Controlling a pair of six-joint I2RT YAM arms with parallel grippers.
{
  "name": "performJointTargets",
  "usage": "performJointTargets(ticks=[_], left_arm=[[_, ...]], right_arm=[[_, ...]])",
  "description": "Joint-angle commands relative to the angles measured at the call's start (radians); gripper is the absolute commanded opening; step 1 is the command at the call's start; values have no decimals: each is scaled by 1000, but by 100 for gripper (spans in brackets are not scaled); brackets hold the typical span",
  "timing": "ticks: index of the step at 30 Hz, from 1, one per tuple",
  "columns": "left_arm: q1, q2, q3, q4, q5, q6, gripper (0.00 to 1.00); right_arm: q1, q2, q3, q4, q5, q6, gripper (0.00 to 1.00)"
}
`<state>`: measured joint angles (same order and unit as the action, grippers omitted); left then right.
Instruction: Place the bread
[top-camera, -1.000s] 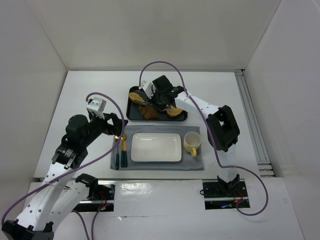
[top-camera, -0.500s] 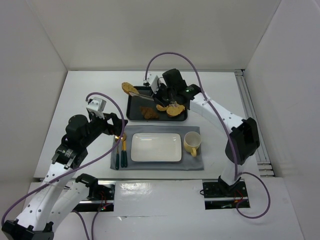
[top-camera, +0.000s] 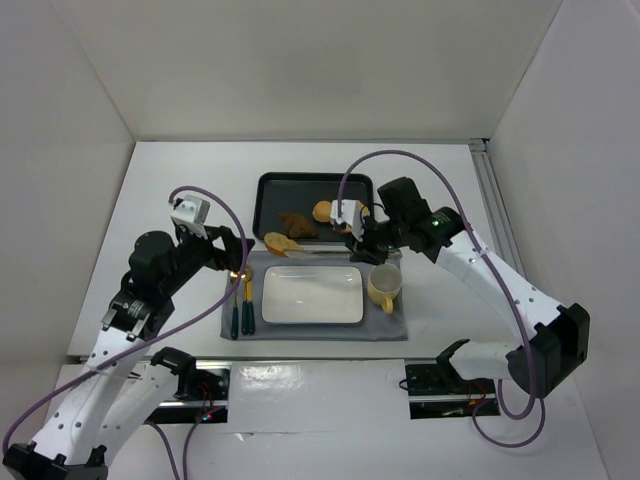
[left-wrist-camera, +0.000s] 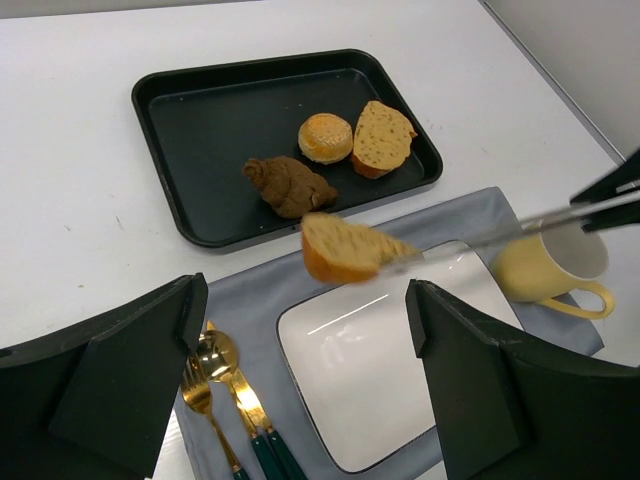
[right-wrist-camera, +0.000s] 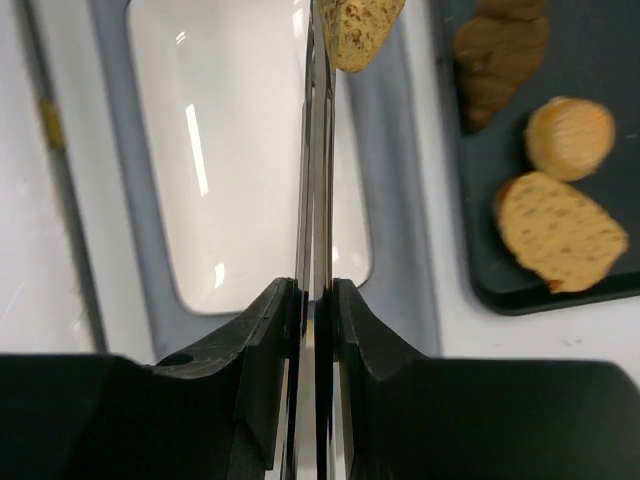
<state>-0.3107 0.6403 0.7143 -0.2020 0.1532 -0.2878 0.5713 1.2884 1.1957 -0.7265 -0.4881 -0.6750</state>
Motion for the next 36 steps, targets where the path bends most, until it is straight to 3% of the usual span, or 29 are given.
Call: performJointTargets(ticks=[1, 7, 17, 30, 36], left_arm=[[4, -19, 14, 47, -15, 16, 100], [4, -19, 14, 47, -24, 16, 100], [4, -19, 5, 47, -24, 16, 100], [4, -28, 5, 47, -24, 16, 100], [4, -28, 5, 47, -24, 16, 100]], right_arm=[[-10, -53, -47, -125, -81, -93, 15], [-10, -54, -82, -226, -90, -138, 15], [-10, -54, -104, -246, -46, -138, 20], [-10, -35, -85, -255, -35, -138, 48], [-10, -57, -76, -255, -35, -138, 50]])
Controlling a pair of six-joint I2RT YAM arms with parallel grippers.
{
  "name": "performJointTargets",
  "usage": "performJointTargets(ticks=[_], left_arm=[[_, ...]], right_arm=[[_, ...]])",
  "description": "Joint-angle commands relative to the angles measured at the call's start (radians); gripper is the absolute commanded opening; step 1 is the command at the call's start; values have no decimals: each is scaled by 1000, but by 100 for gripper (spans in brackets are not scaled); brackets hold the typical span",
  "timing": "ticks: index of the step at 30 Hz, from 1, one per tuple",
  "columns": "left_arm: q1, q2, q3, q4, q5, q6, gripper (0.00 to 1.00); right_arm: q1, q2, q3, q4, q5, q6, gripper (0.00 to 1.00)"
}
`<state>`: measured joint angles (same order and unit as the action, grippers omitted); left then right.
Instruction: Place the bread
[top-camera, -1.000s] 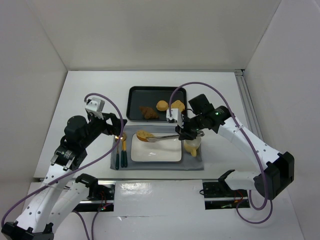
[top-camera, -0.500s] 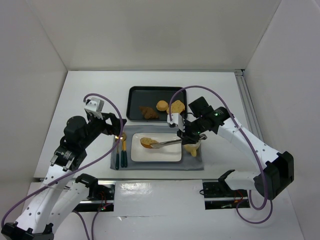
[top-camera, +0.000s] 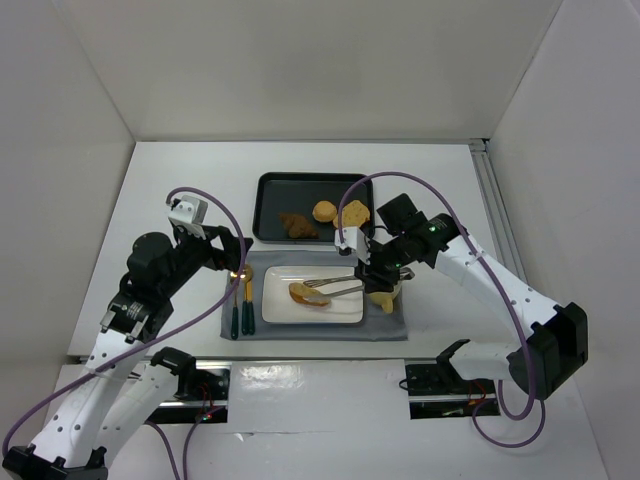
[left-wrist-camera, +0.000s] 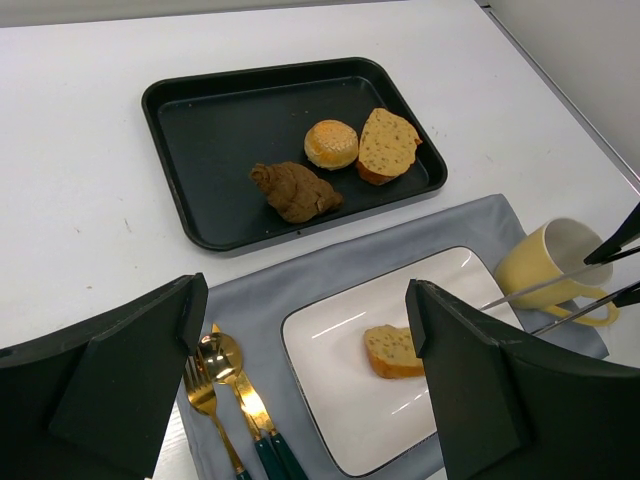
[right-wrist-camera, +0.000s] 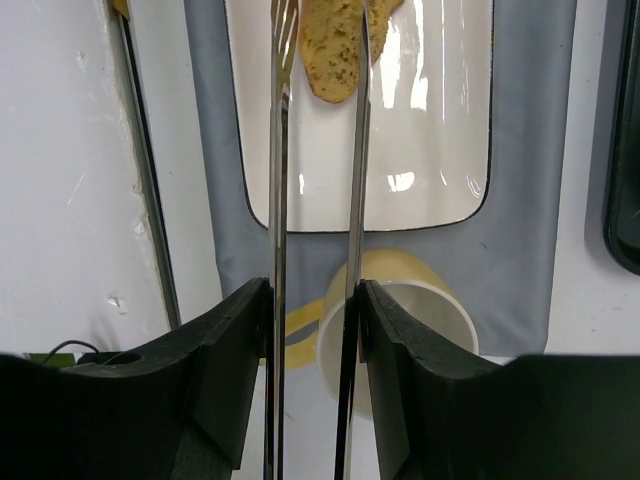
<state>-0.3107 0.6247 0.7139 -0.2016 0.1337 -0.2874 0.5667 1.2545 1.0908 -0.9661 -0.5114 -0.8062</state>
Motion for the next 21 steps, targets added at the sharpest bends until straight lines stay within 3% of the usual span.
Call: performJointTargets(ticks=[1, 9, 14, 17, 21], left_arm=[[4, -13, 6, 47, -5, 16, 100], [4, -13, 6, 47, -5, 16, 100], [4, -13, 6, 47, -5, 16, 100], [4, -13, 6, 56, -5, 16, 100], [4, -13, 6, 56, -5, 16, 100]], right_arm=[[-5, -23, 29, -26, -12, -7, 50], [-5, -125, 138, -2, -21, 36, 48], [-71, -158, 205, 85, 98, 134, 45], [-171, -195, 149, 219, 154, 170, 45], [-493, -204, 66, 337, 61, 200, 45]])
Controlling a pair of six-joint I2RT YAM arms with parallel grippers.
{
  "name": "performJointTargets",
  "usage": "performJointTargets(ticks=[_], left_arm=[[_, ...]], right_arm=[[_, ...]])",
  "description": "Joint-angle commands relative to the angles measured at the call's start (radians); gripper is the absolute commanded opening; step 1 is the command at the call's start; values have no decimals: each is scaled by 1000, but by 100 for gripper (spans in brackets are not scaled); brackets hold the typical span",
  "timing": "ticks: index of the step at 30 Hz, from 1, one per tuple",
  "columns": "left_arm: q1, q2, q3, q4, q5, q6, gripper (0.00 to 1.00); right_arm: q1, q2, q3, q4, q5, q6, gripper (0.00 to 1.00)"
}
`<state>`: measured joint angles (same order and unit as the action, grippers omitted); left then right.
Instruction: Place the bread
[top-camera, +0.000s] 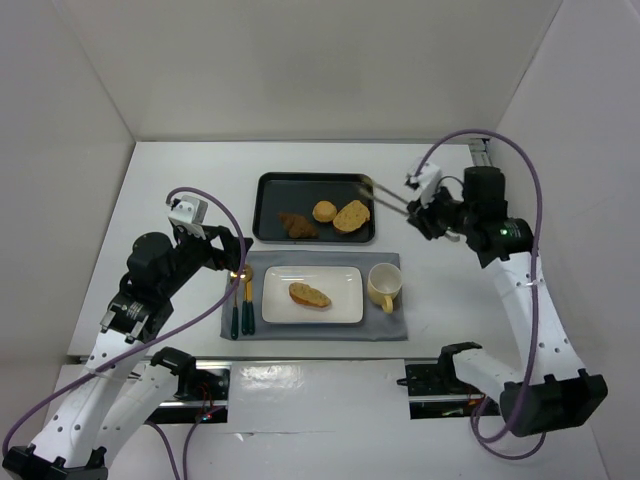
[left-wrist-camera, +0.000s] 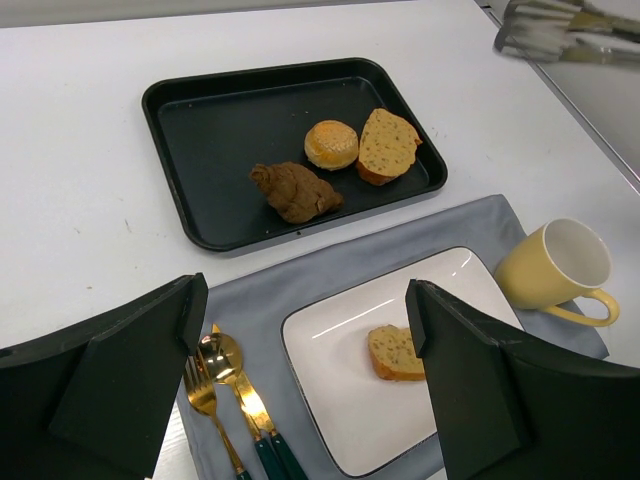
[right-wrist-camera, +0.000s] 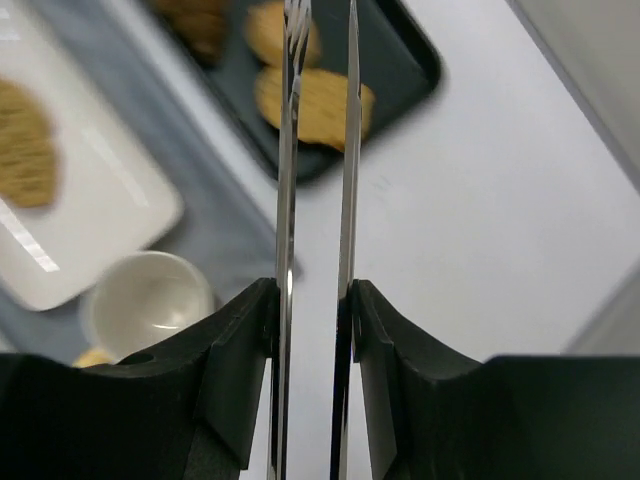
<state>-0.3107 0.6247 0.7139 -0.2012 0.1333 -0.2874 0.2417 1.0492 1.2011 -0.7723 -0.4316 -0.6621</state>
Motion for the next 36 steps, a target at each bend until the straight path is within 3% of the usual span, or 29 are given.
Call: performJointTargets(ticks=[1, 6, 9, 17, 36], left_arm=[[4, -13, 6, 56, 5, 16, 100], [4, -13, 6, 56, 5, 16, 100], [4, -13, 6, 56, 14, 16, 100], [4, -13, 6, 56, 14, 16, 100], [4, 6, 6, 56, 14, 16, 100]], right_arm=[[-227, 2, -78, 190, -45, 56, 45], [-540, 67, -191, 329, -157, 110, 45], [-605, 136, -273, 430, -167, 146, 45], [-616, 334, -345, 576, -64, 222, 45], [-567, 580, -307, 453, -16, 197, 60]])
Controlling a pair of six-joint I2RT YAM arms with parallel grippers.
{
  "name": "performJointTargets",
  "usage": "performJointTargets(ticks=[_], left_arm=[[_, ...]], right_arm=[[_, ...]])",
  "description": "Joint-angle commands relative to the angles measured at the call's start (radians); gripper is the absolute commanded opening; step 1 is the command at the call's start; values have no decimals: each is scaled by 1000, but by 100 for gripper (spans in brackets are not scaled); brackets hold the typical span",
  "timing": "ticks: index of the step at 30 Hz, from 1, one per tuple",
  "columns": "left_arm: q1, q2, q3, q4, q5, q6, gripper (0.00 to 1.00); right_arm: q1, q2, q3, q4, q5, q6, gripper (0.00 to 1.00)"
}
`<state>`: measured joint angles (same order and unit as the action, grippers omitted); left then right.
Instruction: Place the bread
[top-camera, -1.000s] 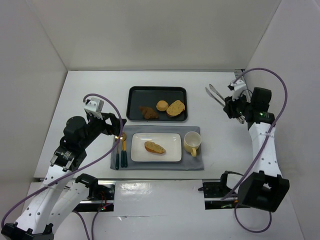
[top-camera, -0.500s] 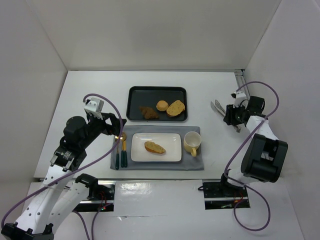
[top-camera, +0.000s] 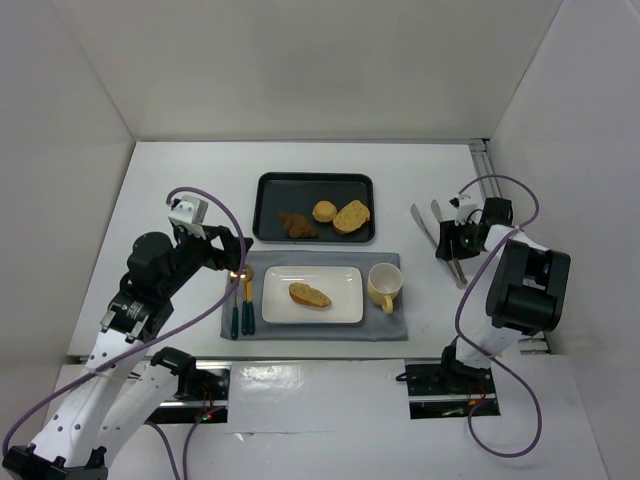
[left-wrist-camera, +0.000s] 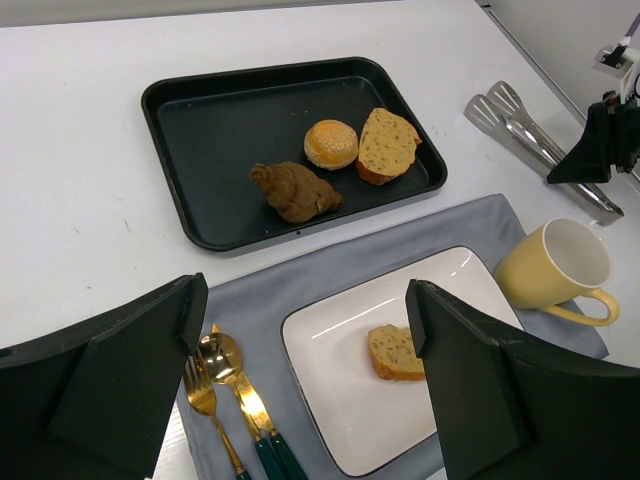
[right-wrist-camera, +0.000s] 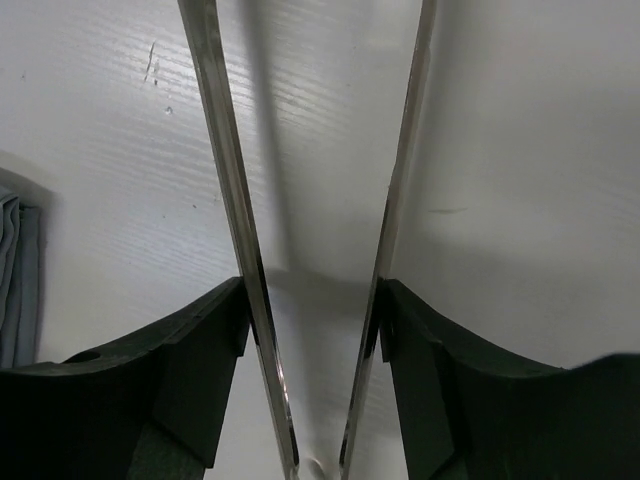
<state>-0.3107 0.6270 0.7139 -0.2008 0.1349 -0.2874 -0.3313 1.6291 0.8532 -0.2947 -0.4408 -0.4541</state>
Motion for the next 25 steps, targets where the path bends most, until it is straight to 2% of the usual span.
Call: performJointTargets(ticks=[1, 2, 4, 9, 10, 11, 17, 21, 25], left_arm=[[4, 4, 6, 55, 12, 16, 100], [4, 4, 6, 55, 12, 16, 100], [4, 13, 6, 55, 12, 16, 100], [4, 13, 6, 55, 12, 16, 100], [4, 13, 6, 55, 12, 16, 100], [4, 13, 6, 55, 12, 16, 100], [4, 22, 6, 55, 12, 16, 100], [4, 31, 6, 55, 12, 16, 100], [4, 42, 6, 55, 12, 16, 100]], right_arm=[[6, 0, 41, -33, -7, -20, 65], [6, 0, 41, -34, -7, -20, 66], [-3, -30, 41, -53, -18, -29, 77], [-55, -126, 50, -113, -68, -60, 80], [-73, -165, 50, -145, -78, -76, 83], [-83, -187, 59, -162, -87, -77, 100], [-97, -350, 79, -244, -98, -83, 100], [-97, -428, 58, -190, -76, 86, 100], [-97, -498, 21, -159, -127, 107, 100]])
